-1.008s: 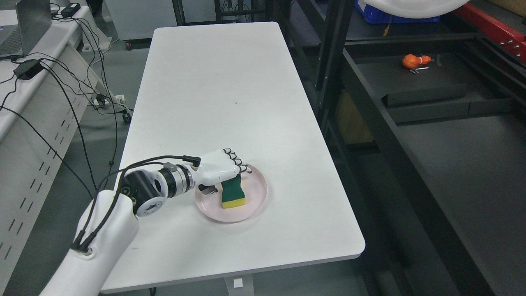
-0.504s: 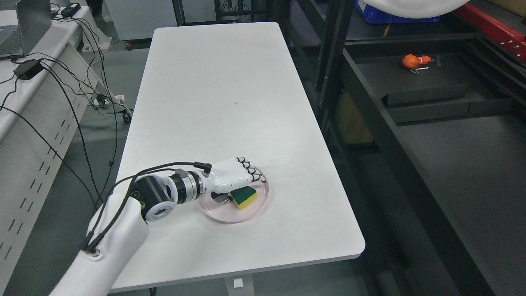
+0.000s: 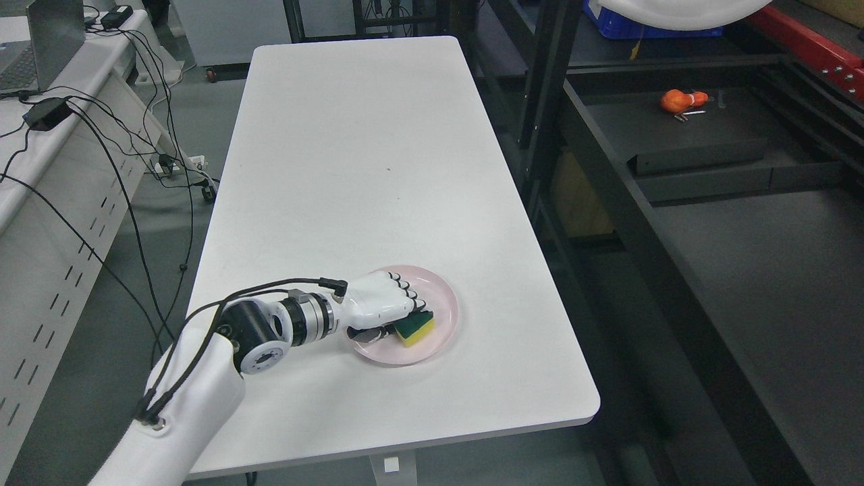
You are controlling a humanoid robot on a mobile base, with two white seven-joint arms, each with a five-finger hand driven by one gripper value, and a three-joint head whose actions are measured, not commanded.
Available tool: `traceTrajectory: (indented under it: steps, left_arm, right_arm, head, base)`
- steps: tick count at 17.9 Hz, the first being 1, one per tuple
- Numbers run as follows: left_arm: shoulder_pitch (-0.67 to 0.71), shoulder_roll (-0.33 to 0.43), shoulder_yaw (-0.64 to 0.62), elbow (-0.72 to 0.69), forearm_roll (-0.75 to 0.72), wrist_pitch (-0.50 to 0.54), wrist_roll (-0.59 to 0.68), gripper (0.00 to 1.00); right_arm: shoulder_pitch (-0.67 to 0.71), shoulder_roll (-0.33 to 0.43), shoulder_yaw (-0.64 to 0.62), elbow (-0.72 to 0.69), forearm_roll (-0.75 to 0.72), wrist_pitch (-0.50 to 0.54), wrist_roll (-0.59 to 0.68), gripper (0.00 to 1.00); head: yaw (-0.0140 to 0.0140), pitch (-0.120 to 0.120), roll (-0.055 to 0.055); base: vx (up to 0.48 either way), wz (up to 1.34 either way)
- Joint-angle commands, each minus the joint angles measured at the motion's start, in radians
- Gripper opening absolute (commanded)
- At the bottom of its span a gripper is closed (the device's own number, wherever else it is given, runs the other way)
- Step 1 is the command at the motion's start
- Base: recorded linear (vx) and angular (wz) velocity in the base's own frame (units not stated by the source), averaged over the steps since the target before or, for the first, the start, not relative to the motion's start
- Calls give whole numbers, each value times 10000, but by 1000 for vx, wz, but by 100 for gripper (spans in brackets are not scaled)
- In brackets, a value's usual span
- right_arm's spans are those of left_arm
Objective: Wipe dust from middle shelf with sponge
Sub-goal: 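Close the left hand around the sponge on the plate, then lift the sponge off the plate with the left hand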
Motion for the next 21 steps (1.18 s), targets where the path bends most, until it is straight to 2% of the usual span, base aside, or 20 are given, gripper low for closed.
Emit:
traceTrajectory:
  steps: [1,6,9,12,16,18,19,21]
  left_arm:
    - [118,54,357,61,856,-9,-31,40]
    - [271,192,1200,-16,1193,-39,-31,24]
    - [485,467,1676,-230,2006,-100,-31,23]
    - [670,622,2228,-231,2115,-668,-16,23]
    - [778,561,2795,-261,2772,-837,60,10]
    - [763,515,3179,-658,3126,-807,92,6]
    - [747,514,3393,-1070,3766,-822,107,0]
    - [763,591,3472,-1899,4567,-807,107,0]
  right_arm:
    - [1,-175,0,-174,0,723,9,100]
    - [-14,-175,0,-174,0,738,9,100]
    - [1,-175,0,-174,0,723,9,100]
    - [1,-175,0,-174,0,723,9,100]
    - [1,-175,0,-174,0,738,9,100]
    - [1,-175,0,-174,0,723,9,100]
    - [1,-175,0,-174,0,723,9,100]
    - [1,-175,0,-174,0,723,9,100]
  head:
    - [0,0,0]
    - [0,0,0]
    - [0,0,0]
    - [0,0,0]
    - [0,0,0]
    - [0,0,0]
    - [0,0,0]
    - [0,0,0]
  base:
    - [0,0]
    - [0,0]
    - [0,0]
    - [0,0]
    - [0,0]
    - [0,0]
    - [0,0]
    - [0,0]
